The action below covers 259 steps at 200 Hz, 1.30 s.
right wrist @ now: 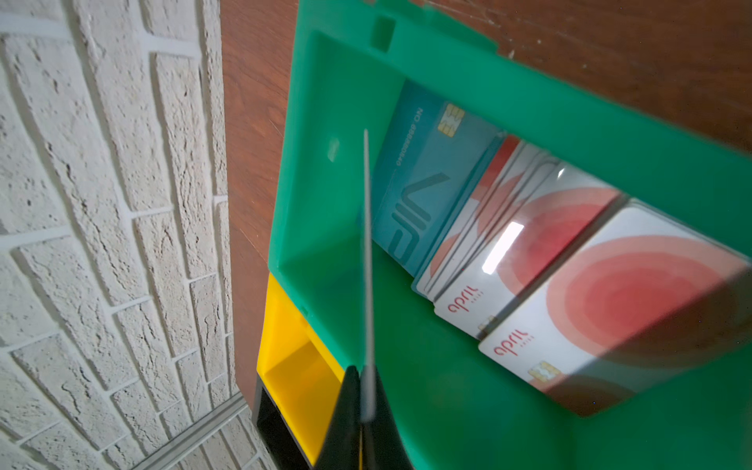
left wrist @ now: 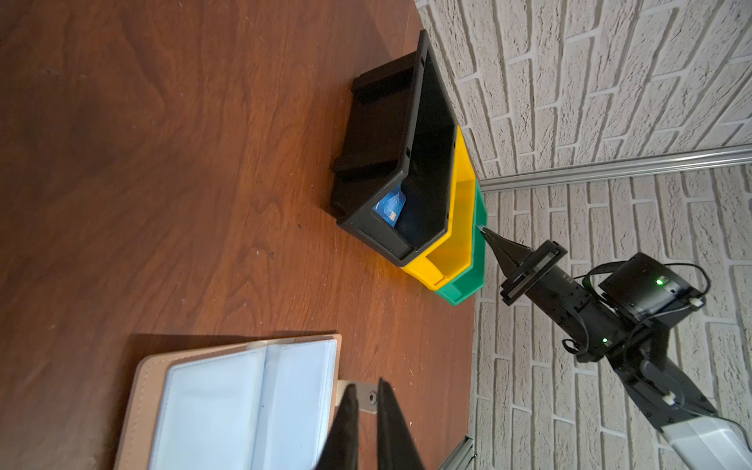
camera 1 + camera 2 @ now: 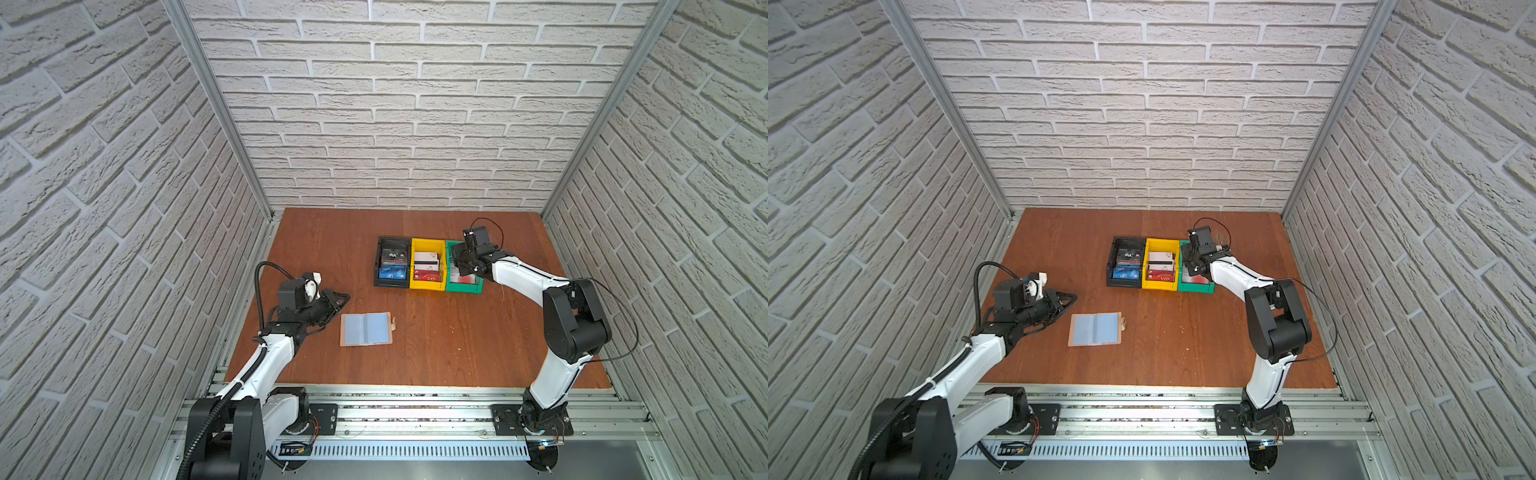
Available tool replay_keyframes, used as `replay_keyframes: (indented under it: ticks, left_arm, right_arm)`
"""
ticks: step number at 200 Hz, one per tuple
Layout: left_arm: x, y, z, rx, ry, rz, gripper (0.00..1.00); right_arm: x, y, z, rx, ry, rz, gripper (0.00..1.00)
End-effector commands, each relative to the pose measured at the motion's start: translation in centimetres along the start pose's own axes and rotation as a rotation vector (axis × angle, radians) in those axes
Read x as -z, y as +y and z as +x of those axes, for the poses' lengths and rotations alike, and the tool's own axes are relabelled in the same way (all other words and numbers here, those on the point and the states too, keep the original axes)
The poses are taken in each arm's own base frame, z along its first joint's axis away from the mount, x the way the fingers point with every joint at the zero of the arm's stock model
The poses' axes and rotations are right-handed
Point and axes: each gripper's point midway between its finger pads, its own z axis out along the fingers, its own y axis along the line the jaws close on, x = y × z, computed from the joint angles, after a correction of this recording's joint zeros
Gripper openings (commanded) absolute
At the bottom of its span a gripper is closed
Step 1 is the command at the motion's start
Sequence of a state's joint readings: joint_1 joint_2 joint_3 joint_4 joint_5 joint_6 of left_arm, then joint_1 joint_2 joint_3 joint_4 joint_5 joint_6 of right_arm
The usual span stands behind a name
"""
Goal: Take the credit cards out of the card holder
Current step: Place the credit card in the storage box.
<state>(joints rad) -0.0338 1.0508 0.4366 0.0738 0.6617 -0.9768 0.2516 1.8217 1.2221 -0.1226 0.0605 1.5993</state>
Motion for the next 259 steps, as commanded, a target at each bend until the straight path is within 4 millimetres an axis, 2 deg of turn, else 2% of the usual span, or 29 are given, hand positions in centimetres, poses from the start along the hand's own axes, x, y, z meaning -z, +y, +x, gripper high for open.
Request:
replay_keyframes:
  ticks: [1, 94, 131, 142, 149, 195, 221, 243, 259]
  left_arm:
    - [0.2, -0.7, -0.5, -0.020, -0.022, 0.025, 0.14]
    - [0.0, -0.5, -0.6, -0.007, -0.022, 0.012, 0.13]
    - [0.0, -0.5, -0.7, -0.005, -0.022, 0.011, 0.13]
    - [0.0, -0.5, -0.7, -0.006, -0.023, 0.011, 0.14]
    - [0.0, -0.5, -0.7, -0.004, -0.023, 0.009, 0.13]
    - [-0.1, -0.6, -0.7, -0.005, -0.020, 0.010, 0.13]
    - [-0.2, -0.5, -0.6, -0.005, -0.018, 0.008, 0.14]
    - [-0.3, -0.5, -0.6, -0.006, -0.014, 0.010, 0.14]
    - [-0.3, -0.6, -0.6, -0.006, -0.013, 0.011, 0.14]
  right_arm:
    - [-0.6, 1.2, -0.3, -0.046, 0.001, -0.045, 0.06]
    - [-3.0, 0.8, -1.8, -0.116, -0.023, -0.056, 0.05]
    - [-4.7, 1.0, -1.4, -0.164, 0.026, -0.098, 0.05]
    - [-4.6, 1.7, -1.3, -0.172, 0.043, -0.119, 0.06]
    - [-5.7, 0.8, -1.1, -0.170, 0.049, -0.098, 0.06]
    - [-5.7, 1.1, -1.4, -0.146, 0.039, -0.101, 0.06]
    - [-5.6, 1.0, -1.4, -0.134, 0.044, -0.097, 0.22]
    - [-5.5, 1.1, -1.5, -0.132, 0.050, -0.119, 0.40]
    - [-5.5, 1.3, -1.5, -0.129, 0.054, -0.135, 0.45]
